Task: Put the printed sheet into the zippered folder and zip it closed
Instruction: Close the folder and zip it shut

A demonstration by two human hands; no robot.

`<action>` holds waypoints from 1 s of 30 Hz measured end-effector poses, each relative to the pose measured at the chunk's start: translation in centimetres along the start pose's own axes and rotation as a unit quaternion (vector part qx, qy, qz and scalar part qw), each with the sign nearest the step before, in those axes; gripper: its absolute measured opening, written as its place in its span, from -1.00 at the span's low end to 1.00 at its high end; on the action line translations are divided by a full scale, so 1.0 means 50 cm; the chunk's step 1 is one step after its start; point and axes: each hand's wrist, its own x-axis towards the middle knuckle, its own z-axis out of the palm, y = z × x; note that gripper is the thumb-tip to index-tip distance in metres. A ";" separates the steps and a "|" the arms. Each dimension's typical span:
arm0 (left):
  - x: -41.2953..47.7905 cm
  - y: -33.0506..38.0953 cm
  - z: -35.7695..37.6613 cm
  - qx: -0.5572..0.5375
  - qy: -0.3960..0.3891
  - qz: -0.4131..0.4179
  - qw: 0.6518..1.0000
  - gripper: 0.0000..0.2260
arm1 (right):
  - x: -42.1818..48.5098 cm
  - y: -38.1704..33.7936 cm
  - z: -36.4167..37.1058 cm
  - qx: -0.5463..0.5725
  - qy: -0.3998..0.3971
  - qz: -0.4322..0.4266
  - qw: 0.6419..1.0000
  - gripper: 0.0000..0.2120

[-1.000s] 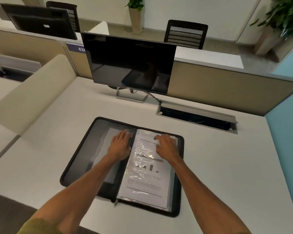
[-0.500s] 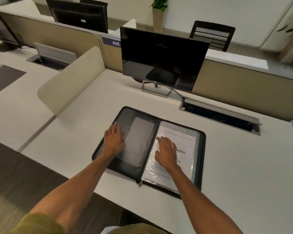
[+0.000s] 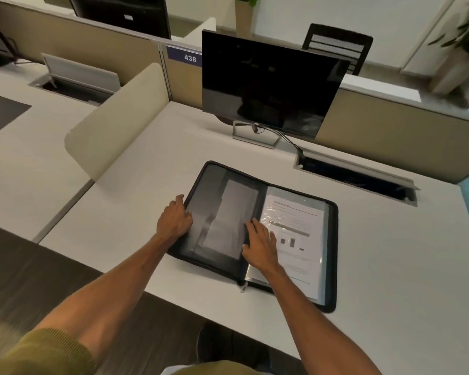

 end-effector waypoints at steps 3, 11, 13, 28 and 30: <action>-0.009 0.016 -0.014 -0.012 0.021 0.003 1.000 -0.57 | -0.004 -0.003 -0.007 0.011 -0.010 0.002 1.000 -0.30; -0.046 0.095 -0.068 -0.104 0.124 0.041 0.986 -0.68 | -0.038 0.015 -0.043 0.117 0.026 -0.002 0.993 -0.35; -0.049 0.119 -0.087 -0.128 0.119 0.067 0.982 -0.69 | -0.049 0.023 -0.059 0.156 0.044 -0.008 0.987 -0.36; -0.166 0.346 0.038 -0.167 0.002 0.297 0.940 -0.67 | -0.101 0.145 -0.218 0.449 0.217 -0.010 0.867 -0.74; -0.173 0.366 0.072 -0.120 -0.022 0.312 0.942 -0.62 | -0.109 0.174 -0.225 0.459 0.231 0.005 0.858 -0.74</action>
